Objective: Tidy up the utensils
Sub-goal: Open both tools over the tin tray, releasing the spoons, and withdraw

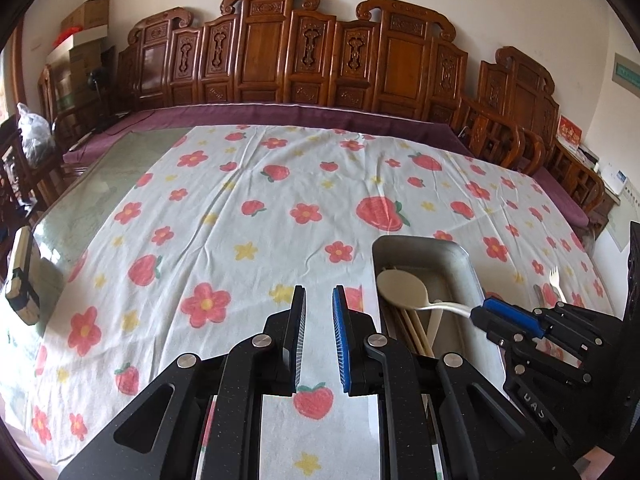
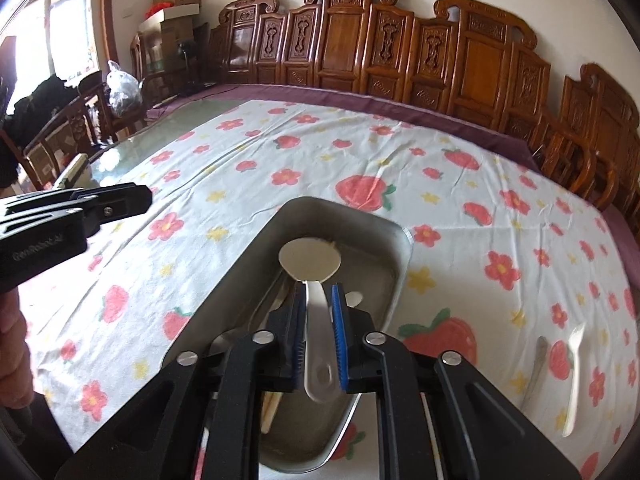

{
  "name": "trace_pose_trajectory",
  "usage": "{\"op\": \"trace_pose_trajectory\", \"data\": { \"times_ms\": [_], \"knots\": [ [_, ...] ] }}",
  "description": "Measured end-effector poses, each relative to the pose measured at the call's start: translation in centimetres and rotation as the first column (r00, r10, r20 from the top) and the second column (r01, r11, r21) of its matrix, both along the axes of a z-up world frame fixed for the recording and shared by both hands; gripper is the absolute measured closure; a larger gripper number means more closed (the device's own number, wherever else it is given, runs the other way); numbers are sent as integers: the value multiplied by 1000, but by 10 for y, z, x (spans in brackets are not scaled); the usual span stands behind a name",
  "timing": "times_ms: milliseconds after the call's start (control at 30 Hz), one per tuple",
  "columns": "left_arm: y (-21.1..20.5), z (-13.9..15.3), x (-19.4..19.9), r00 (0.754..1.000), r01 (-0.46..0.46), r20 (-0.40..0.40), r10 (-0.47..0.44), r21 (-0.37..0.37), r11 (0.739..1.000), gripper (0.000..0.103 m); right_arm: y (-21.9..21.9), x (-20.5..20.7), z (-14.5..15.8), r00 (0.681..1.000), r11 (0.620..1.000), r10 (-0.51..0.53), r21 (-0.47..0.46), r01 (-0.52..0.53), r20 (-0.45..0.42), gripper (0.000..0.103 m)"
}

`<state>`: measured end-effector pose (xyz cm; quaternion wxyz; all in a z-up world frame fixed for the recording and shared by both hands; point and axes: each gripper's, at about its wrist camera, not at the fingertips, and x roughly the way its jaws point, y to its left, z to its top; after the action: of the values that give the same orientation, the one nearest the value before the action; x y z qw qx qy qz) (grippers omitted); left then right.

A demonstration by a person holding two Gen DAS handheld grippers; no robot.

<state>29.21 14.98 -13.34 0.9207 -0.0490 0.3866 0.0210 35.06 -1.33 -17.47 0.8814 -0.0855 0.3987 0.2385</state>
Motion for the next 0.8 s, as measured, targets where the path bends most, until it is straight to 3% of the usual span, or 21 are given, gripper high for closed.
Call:
{"op": "trace_pose_trajectory", "data": {
  "times_ms": [100,467,800],
  "knots": [
    [-2,-1,0,1000,4,-2,-4,4,1000,90,-4,-2,1,1000,999,9,38,-8,-15,76],
    [-16,-1,-2,999,33,5,-34,8,999,85,-33,-16,17,1000,997,1,75,-1,-2,76],
    [-80,-7,-13,984,177,3,-177,7,984,80,-136,-42,20,993,993,-114,39,114,12,76]
  ]
}}
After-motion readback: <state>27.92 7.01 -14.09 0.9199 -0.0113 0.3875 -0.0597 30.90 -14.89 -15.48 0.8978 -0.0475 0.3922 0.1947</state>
